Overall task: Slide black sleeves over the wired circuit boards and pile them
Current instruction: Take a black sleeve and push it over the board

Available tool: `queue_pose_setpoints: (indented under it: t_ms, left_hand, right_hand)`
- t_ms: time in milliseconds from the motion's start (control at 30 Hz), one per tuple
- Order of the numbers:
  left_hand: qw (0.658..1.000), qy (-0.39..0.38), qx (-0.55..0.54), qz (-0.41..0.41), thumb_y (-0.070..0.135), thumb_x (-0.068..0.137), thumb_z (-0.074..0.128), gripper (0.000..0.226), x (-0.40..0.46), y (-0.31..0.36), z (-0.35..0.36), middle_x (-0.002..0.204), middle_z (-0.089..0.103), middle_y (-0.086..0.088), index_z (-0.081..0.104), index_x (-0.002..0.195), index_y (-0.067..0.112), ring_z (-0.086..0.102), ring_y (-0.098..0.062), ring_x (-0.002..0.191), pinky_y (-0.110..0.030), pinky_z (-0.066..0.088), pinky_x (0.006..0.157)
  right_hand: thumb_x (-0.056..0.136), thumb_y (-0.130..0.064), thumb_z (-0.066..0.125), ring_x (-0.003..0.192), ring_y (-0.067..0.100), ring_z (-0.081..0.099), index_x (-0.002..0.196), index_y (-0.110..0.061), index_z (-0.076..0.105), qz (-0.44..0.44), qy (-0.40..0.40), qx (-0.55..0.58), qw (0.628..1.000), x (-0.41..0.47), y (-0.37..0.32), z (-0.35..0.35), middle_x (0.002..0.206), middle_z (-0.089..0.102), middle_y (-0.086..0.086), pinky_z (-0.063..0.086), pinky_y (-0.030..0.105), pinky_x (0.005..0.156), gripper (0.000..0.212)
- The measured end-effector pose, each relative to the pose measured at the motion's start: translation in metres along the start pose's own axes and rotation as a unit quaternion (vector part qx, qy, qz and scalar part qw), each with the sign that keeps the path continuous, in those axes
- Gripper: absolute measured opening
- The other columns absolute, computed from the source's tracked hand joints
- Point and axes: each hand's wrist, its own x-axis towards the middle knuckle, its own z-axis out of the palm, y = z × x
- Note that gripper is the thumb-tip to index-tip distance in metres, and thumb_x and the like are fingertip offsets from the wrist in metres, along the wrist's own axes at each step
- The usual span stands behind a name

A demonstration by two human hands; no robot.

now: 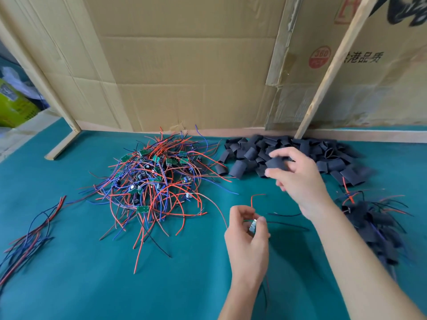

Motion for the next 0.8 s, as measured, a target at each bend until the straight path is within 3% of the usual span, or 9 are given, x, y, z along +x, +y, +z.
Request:
queue_pose_setpoints:
  t_ms: [100,233,333,433,533,600,667,800]
  left_hand:
    - [1.000,0.004,0.007,-0.006,0.008,0.094,0.060,0.026,0.000,0.002,0.001,0.087,0.069,0.009,0.056,0.093,0.033,0.069,-0.020,0.064,-0.028,0.054,0.060]
    - [1.000,0.010,0.007,-0.006,0.000,0.097,0.056,0.025,0.000,0.001,0.002,0.089,0.072,0.005,0.058,0.100,0.024,0.074,-0.017,0.077,-0.037,0.058,0.075]
    - [1.000,0.019,0.010,0.000,-0.005,0.094,0.055,0.028,0.000,0.003,0.001,0.092,0.072,0.005,0.062,0.097,0.022,0.076,-0.018,0.087,-0.035,0.058,0.081]
    - [0.999,0.031,0.034,0.011,-0.012,0.084,0.056,0.036,0.002,0.000,0.001,0.087,0.073,0.006,0.066,0.088,0.022,0.075,-0.016,0.090,-0.038,0.058,0.083]
    - [0.998,0.051,0.026,0.005,-0.010,0.082,0.065,0.031,0.003,-0.002,0.003,0.084,0.075,0.003,0.070,0.083,0.021,0.074,-0.015,0.087,-0.035,0.057,0.083]
    - [0.997,0.071,0.025,0.011,-0.005,0.082,0.073,0.027,0.003,-0.001,0.004,0.084,0.074,0.004,0.070,0.085,0.021,0.072,-0.015,0.085,-0.029,0.056,0.082]
    - [0.996,0.087,0.001,0.005,-0.003,0.083,0.076,0.025,0.004,-0.002,0.006,0.087,0.074,0.004,0.069,0.091,0.019,0.072,-0.014,0.085,-0.025,0.057,0.083]
    - [0.995,0.096,-0.005,-0.014,0.001,0.091,0.071,0.030,0.003,-0.001,0.009,0.087,0.075,0.004,0.069,0.109,0.025,0.075,-0.013,0.085,-0.022,0.057,0.078]
  right_hand:
    - [0.081,0.004,0.074,0.052,0.017,0.052,0.098,-0.023,0.064,0.079,0.022,0.088,0.993,-0.026,0.028,-0.015,0.066,0.066,0.011,0.041,0.026,0.046,0.033]
    - [0.091,0.001,0.071,0.057,0.019,0.060,0.103,-0.011,0.065,0.124,0.029,0.156,0.979,-0.051,0.053,-0.011,0.089,0.070,0.029,0.047,0.028,0.052,0.018]
    - [0.093,-0.001,0.070,0.065,0.019,0.069,0.105,-0.012,0.071,0.126,0.028,0.209,0.969,-0.061,0.057,-0.010,0.097,0.074,0.021,0.052,0.025,0.054,0.015]
    - [0.093,-0.001,0.069,0.067,0.020,0.072,0.103,-0.017,0.074,0.073,0.090,0.197,0.974,-0.061,0.056,-0.023,0.095,0.077,0.011,0.052,0.023,0.051,0.020]
    - [0.095,-0.002,0.067,0.051,0.020,0.063,0.094,-0.020,0.075,0.065,0.123,0.191,0.972,-0.060,0.055,-0.038,0.086,0.078,0.013,0.044,0.023,0.042,0.020]
    - [0.096,-0.005,0.067,0.038,0.018,0.045,0.086,-0.020,0.076,0.082,0.070,0.195,0.975,-0.062,0.055,-0.042,0.081,0.077,0.017,0.031,0.021,0.036,0.020]
    - [0.095,-0.008,0.067,0.038,0.016,0.033,0.082,-0.022,0.074,0.111,-0.005,0.203,0.973,-0.062,0.053,-0.044,0.083,0.076,0.021,0.024,0.018,0.036,0.020]
    - [0.088,-0.013,0.075,0.040,0.017,0.039,0.084,-0.021,0.063,0.150,-0.152,0.202,0.956,-0.065,0.049,-0.050,0.099,0.077,0.022,0.029,0.020,0.039,0.015]
